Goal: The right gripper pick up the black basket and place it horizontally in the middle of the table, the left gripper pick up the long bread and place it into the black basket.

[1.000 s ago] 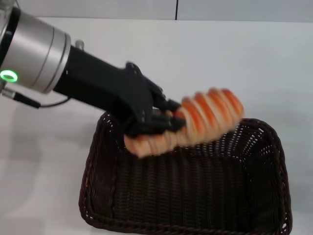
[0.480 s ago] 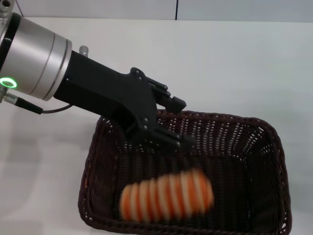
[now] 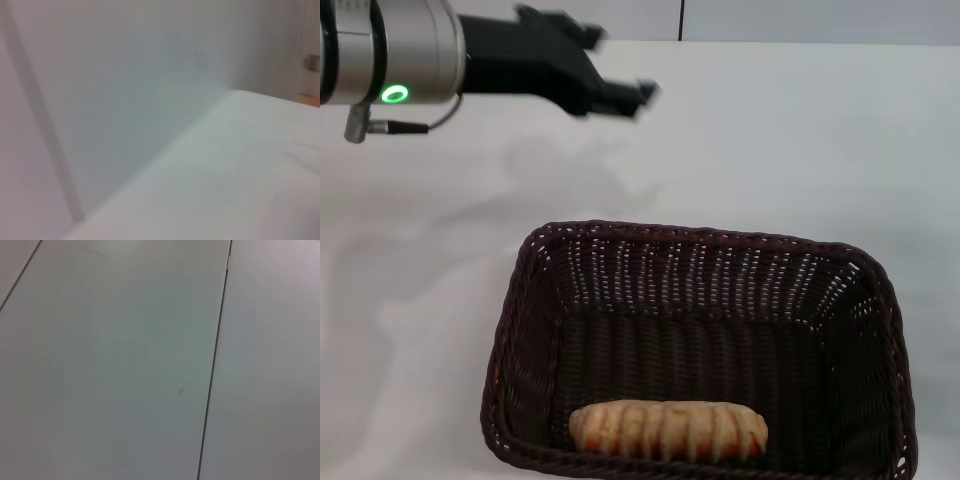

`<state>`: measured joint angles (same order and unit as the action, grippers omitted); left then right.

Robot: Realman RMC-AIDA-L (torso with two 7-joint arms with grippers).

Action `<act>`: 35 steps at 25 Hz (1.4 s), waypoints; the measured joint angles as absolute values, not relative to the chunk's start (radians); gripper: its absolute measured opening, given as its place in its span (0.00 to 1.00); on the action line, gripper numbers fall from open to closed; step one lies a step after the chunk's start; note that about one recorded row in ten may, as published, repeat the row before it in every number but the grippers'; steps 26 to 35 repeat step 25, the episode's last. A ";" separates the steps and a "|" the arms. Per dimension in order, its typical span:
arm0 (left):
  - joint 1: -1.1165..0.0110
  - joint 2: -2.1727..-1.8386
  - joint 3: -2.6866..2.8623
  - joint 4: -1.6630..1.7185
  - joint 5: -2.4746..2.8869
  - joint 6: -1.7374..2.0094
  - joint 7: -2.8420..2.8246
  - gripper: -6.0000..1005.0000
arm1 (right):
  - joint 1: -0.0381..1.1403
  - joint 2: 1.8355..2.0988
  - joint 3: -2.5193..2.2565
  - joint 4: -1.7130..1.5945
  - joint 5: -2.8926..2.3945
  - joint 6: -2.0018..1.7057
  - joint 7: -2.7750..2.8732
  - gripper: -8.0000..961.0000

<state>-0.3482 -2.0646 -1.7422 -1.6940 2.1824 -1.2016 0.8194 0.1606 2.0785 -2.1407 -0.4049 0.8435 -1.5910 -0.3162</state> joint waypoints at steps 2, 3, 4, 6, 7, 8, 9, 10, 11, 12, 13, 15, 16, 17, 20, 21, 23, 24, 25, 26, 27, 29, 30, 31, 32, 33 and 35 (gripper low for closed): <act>-0.331 -2.066 -1.723 -1.632 2.201 -1.037 0.821 0.86 | 0.160 2.079 -2.142 -0.407 0.844 -1.592 -0.326 0.52; -0.321 -2.066 -1.714 -1.599 2.204 -0.958 0.821 0.85 | 0.160 2.079 -2.143 -0.408 0.844 -1.592 -0.335 0.52; -0.310 -2.067 -1.702 -1.570 2.204 -0.870 0.821 0.85 | 0.159 2.080 -2.144 -0.409 0.844 -1.592 -0.346 0.52; -0.291 -2.067 -1.676 -1.513 2.206 -0.698 0.822 0.85 | 0.159 2.082 -2.144 -0.410 0.844 -1.592 -0.359 0.53; -0.277 -2.066 -1.651 -1.469 2.209 -0.568 0.823 0.85 | 0.158 2.082 -2.145 -0.410 0.844 -1.592 -0.362 0.53; -0.273 -2.065 -1.639 -1.446 2.211 -0.513 0.824 0.85 | 0.158 2.082 -2.145 -0.410 0.844 -1.592 -0.363 0.53; -0.269 -2.065 -1.625 -1.410 2.215 -0.425 0.827 0.85 | 0.158 2.083 -2.145 -0.411 0.844 -1.592 -0.363 0.53; -0.267 -2.065 -1.614 -1.379 2.216 -0.349 0.830 0.85 | 0.158 2.083 -2.145 -0.411 0.844 -1.590 -0.363 0.53; -0.267 -2.065 -1.614 -1.379 2.216 -0.349 0.830 0.85 | 0.158 2.083 -2.145 -0.412 0.844 -1.588 -0.363 0.53; -0.265 -2.066 -1.582 -1.296 2.217 -0.174 0.834 0.84 | 0.158 2.083 -2.145 -0.413 0.844 -1.586 -0.364 0.53; -0.265 -2.066 -1.561 -1.262 2.217 -0.101 0.834 0.84 | 0.158 2.083 -2.145 -0.414 0.844 -1.585 -0.364 0.52; -0.266 -2.065 -1.501 -1.178 2.217 0.089 0.829 0.84 | 0.158 2.083 -2.145 -0.414 0.844 -1.584 -0.364 0.52; -0.268 -2.064 -1.476 -1.144 2.217 0.169 0.824 0.84 | 0.158 2.083 -2.144 -0.415 0.844 -1.584 -0.364 0.52; -0.272 -2.064 -1.450 -1.111 2.217 0.240 0.818 0.84 | 0.158 2.083 -2.144 -0.416 0.844 -1.583 -0.364 0.52; -0.294 -2.061 -1.377 -0.991 2.230 0.461 0.731 0.84 | 0.160 2.083 -2.144 -0.422 0.844 -1.577 -0.364 0.52; -0.301 -2.060 -1.364 -0.960 2.245 0.501 0.681 0.84 | 0.161 2.083 -2.144 -0.423 0.844 -1.574 -0.364 0.52; -0.316 -2.058 -1.348 -0.887 2.313 0.593 0.522 0.84 | 0.162 2.083 -2.144 -0.425 0.844 -1.569 -0.365 0.52; -0.325 -2.055 -1.348 -0.846 2.366 0.632 0.418 0.84 | 0.164 2.083 -2.144 -0.425 0.844 -1.567 -0.365 0.52; -0.333 -2.051 -1.351 -0.811 2.421 0.660 0.309 0.84 | 0.164 2.083 -2.144 -0.425 0.844 -1.567 -0.365 0.52; -0.333 -2.051 -1.351 -0.811 2.421 0.660 0.309 0.84 | 0.164 2.083 -2.144 -0.425 0.844 -1.567 -0.365 0.52; -0.333 -2.051 -1.351 -0.811 2.421 0.660 0.309 0.84 | 0.164 2.083 -2.144 -0.425 0.844 -1.567 -0.365 0.52; -0.333 -2.051 -1.351 -0.811 2.421 0.660 0.309 0.84 | 0.164 2.083 -2.144 -0.425 0.844 -1.567 -0.365 0.52; -0.333 -2.051 -1.351 -0.811 2.421 0.660 0.309 0.84 | 0.164 2.083 -2.144 -0.425 0.844 -1.567 -0.365 0.52; -0.333 -2.051 -1.351 -0.811 2.421 0.660 0.309 0.84 | 0.164 2.083 -2.144 -0.425 0.844 -1.567 -0.365 0.52; -0.333 -2.051 -1.351 -0.811 2.421 0.660 0.309 0.84 | 0.164 2.083 -2.144 -0.425 0.844 -1.567 -0.365 0.52; -0.333 -2.051 -1.351 -0.811 2.421 0.660 0.309 0.84 | 0.164 2.083 -2.144 -0.425 0.844 -1.567 -0.365 0.52; -0.333 -2.051 -1.351 -0.811 2.421 0.660 0.309 0.84 | 0.164 2.083 -2.144 -0.425 0.844 -1.567 -0.365 0.52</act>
